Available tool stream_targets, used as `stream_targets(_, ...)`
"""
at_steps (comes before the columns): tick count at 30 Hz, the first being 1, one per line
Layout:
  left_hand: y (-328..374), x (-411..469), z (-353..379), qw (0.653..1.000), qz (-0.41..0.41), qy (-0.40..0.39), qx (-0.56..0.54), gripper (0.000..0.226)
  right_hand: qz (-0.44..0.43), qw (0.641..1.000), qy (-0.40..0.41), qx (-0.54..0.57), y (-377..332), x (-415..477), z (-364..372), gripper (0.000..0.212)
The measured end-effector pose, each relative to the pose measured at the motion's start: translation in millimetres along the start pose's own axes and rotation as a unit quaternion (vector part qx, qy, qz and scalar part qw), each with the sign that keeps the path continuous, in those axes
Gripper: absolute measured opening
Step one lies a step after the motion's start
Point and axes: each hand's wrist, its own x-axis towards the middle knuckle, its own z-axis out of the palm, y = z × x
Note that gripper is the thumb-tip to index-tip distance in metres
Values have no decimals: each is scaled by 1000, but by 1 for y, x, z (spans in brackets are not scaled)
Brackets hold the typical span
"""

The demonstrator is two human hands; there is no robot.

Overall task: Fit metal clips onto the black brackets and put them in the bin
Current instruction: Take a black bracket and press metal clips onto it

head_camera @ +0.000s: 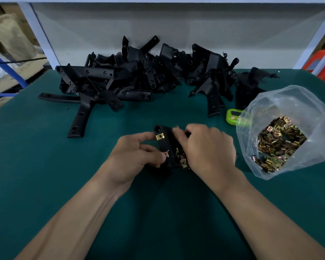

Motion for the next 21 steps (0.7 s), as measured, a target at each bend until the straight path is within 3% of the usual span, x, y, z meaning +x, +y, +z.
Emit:
stream_targets(9, 3, 2, -3, 995, -41, -52, -72, 57, 40, 996, -27, 79, -6, 0, 0, 58)
stream_targets(14, 3, 3, 6, 986, -28, -101, -130, 114, 19, 993, -19, 115, -16, -6, -4, 56)
stream_targets(16, 5, 4, 5, 983, -23, -113, -141, 124, 21, 992, -18, 125, -21, -7, -5, 57)
stream_targets(19, 6, 4, 2, 982, -25, -118, -144, 123, 35, 988, -43, 143, -22, -8, -4, 65)
stream_targets(21, 7, 3, 0, 983, -10, -124, -133, 107, 26, 988, -49, 147, -21, -10, -3, 63)
